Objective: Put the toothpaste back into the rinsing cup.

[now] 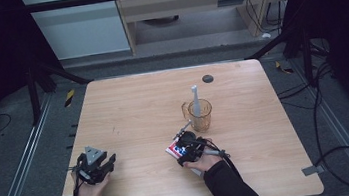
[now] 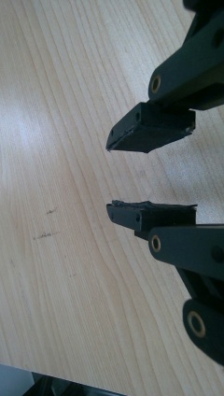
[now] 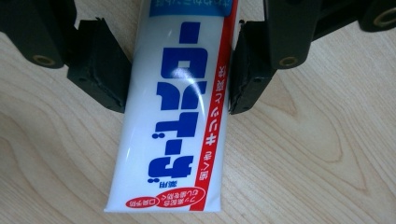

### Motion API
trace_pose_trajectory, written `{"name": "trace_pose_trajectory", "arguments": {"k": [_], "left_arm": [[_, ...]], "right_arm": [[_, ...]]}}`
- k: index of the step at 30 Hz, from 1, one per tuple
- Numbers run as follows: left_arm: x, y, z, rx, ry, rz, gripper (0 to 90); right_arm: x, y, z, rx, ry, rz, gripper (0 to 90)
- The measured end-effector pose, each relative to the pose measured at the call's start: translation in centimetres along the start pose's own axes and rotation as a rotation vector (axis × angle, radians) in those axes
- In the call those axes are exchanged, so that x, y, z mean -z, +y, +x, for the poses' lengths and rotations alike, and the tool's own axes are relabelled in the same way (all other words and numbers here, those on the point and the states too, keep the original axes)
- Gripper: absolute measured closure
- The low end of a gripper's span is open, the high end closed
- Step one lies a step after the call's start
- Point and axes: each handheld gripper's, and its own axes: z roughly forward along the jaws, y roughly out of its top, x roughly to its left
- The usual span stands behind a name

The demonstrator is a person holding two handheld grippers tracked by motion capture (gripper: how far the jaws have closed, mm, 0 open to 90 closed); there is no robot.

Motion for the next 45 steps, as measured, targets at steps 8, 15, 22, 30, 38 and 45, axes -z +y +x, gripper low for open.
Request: {"name": "trace_pose_trajectory", "arguments": {"k": [8, 15, 22, 30, 38, 45], "left_arm": [[0.0, 0.0, 0.0, 0.003, 0.0, -0.001, 62.3], [0.0, 0.0, 0.1, 0.004, 0.0, 0.001, 62.4], [0.0, 0.0, 0.1, 0.006, 0.001, -0.001, 62.4], [0.0, 0.0, 0.0, 0.002, 0.003, -0.002, 62.4], [0.0, 0.0, 0.0, 0.0, 0.005, -0.001, 62.4], [0.0, 0.0, 0.0, 0.002, 0.005, -0.002, 62.4]], "right_arm": [[0.4, 0.0, 0.4, 0.0, -0.016, -0.002, 56.7], [1.3, -0.5, 0.6, 0.003, 0.003, -0.018, 66.9], [2.8, -1.3, 0.8, 0.026, 0.04, -0.113, 67.3], [5.5, -2.4, 0.4, 0.035, 0.052, -0.256, 67.4], [7.4, -4.0, -0.5, 0.008, 0.051, -0.348, 67.6], [9.0, -6.2, -1.9, -0.039, 0.019, -0.433, 67.7]]}}
